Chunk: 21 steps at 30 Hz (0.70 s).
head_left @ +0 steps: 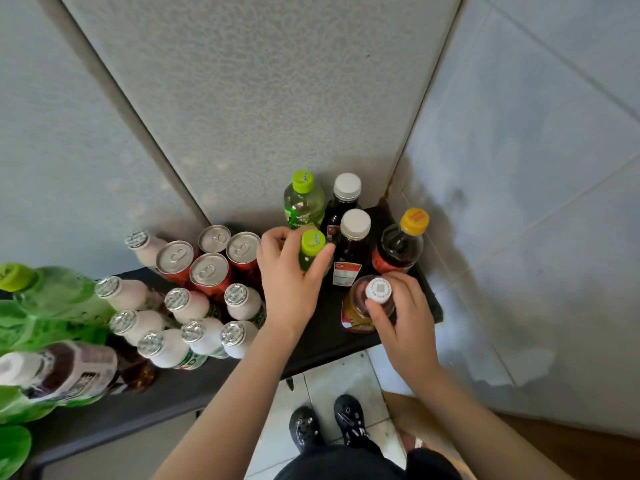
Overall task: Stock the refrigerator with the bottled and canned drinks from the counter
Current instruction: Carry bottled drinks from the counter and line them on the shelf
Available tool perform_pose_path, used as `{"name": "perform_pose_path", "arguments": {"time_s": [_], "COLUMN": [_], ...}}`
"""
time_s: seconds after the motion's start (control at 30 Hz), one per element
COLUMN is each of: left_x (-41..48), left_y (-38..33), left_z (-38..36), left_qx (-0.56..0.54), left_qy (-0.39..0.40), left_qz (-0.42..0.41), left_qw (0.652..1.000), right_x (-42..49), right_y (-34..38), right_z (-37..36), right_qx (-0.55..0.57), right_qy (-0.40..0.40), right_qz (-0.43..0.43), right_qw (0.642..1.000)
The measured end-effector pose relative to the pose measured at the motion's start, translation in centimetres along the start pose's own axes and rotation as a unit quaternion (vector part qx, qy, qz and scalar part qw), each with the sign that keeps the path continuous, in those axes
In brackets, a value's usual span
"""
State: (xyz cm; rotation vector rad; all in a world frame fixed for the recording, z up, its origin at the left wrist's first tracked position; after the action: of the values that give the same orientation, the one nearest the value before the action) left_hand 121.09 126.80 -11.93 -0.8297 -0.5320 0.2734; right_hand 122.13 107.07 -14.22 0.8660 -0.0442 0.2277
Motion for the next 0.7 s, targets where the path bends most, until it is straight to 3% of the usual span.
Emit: {"name": "perform_pose_path", "arguments": {"time_s": [0.13, 0.27, 0.47, 0.57, 0.7], "left_x": [-1.0, -1.6, -5.7, -8.8, -14.0], "left_y": [0.0, -0.8, -1.7, -0.8, 1.8], "left_z": [-0.7, -0.9, 2.2, 5.3, 9.5], "left_qx": [-0.089, -0.092, -0.163, -0.194, -0.242], "left_qy": [0.023, 0.063, 0.073, 0.013, -0.106], "left_qz": [0.004, -0.024, 0.029, 0.078, 0.171], "left_qw": [0.996, 0.994, 0.983, 0.978, 0.949], "right_x": [-0.8, -0.8, -1.7, -2.8, -4.4], "right_y": [-0.2, -0.5, -0.2, 0.4, 2.1], "right_z": [-0.3, -0.5, 0.4, 0.3, -2.6], "right_qx": [0.03, 0.038, 0.072, 0.109, 0.133], "right_qy": [-0.01, -0.001, -0.014, -0.001, 0.107], "right_qz": [-0.01, -0.02, -0.014, -0.012, 0.019], "right_qw": [0.999, 0.999, 0.997, 0.994, 0.985]}}
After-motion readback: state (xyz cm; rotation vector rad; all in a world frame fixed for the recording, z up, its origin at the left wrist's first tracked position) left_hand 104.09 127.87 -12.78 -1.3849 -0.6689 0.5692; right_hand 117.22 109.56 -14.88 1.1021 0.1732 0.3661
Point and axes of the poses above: each hand's wrist, its own x-axis towards the middle knuckle, its own z-axis out of the back of the hand, y = z × x, the point moved 9 cm from there along x, towards the middle knuckle, and after that the axes turned 7 degrees about -z, right-handed, at the moved point
